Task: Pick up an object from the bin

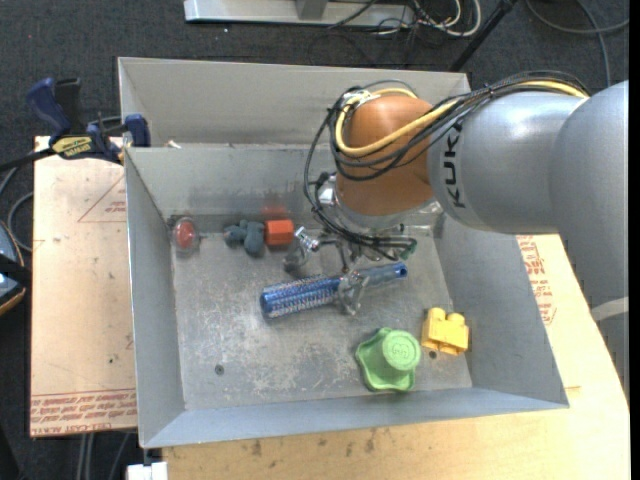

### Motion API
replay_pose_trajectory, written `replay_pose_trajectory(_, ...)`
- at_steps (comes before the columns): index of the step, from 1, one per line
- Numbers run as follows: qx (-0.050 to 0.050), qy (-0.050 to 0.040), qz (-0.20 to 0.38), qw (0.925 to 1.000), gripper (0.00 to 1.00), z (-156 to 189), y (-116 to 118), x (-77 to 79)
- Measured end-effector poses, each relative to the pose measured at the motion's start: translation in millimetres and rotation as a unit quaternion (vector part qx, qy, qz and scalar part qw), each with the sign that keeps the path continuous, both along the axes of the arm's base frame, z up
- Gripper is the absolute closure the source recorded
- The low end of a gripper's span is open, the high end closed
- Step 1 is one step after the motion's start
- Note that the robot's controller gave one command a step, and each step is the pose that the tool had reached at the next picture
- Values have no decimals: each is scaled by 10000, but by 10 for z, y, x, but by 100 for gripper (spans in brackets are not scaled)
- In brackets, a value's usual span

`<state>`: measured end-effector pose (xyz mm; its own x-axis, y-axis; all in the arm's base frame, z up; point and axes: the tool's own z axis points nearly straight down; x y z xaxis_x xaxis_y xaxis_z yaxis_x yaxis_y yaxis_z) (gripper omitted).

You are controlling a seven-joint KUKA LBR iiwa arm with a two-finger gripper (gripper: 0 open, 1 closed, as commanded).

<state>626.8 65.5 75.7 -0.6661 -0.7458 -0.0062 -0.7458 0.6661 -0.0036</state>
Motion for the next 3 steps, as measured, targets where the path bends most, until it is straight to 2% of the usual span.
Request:
replay_pose_trajectory(1,1,12,-21,10000,0,25,4,18)
replay_pose_trajectory(2,-6,-12,-25,10000,100,49,-8,37)
replay_pose_trajectory(3,4,18,-45,10000,100,98,-3,41)
